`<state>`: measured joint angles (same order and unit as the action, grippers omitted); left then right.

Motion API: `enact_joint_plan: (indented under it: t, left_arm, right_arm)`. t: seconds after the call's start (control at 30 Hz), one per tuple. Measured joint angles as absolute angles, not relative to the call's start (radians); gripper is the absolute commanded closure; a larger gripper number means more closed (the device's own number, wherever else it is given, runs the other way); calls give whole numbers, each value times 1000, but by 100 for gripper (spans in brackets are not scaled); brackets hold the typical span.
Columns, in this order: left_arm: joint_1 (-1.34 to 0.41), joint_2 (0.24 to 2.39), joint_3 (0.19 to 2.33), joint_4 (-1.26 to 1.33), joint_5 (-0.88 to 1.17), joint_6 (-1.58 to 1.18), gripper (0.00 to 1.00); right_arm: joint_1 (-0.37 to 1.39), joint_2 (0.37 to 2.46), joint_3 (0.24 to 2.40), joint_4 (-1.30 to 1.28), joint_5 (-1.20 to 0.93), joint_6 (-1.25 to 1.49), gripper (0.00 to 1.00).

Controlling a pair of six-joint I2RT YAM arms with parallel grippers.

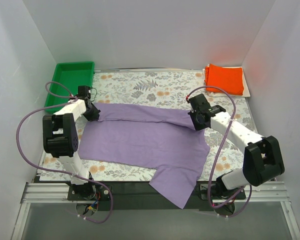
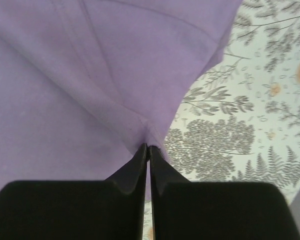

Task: Fold and stack the t-shirts
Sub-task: Fold the tshirt

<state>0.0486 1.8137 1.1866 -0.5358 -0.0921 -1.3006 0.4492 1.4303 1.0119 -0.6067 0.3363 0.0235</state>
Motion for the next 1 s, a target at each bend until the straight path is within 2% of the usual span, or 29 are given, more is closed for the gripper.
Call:
enact_joint_plan:
  t: [0.03,0.1,0.2,0.3,0.5,0.63,0.7,0.73,1.0]
  left_arm:
    - [49,1814,1176,-538,-95,-1303,100]
    - [49,1814,1168,-542,-102,-1308,99]
    - [49,1803,1169,-545,-125,-1310,92]
    - [49,1777,1190,-553,-151,-1306,90]
    - [49,1741,1236,-545,-167,-1291,68]
    - [49,1741,1233,-545,-175,-1288,68]
    - [49,1741,1223,-542,-178,-1287,62]
    - [49,1741,1217,-542,-178,-1287,54]
    - [49,1742,1170,-516,-176,-1297,56]
  right_arm:
    - [449,1435,1003,-609,313,30,82]
    - [449,1446,997,-618,279,45,75]
    - [437,1452,997,-625,230,58,55]
    - [384,1452,1002,-627,194,61,48]
    - [129,1460,1032,-563,36,110,47]
    - [-10,1533,1038,-469,-94,173,47]
    - [-38,1584,1040,-435,-140,196,47]
    - [-47,1600,1041,-428,-149,204,47]
    - [-68,1699,1065,-377,-191,225,48]
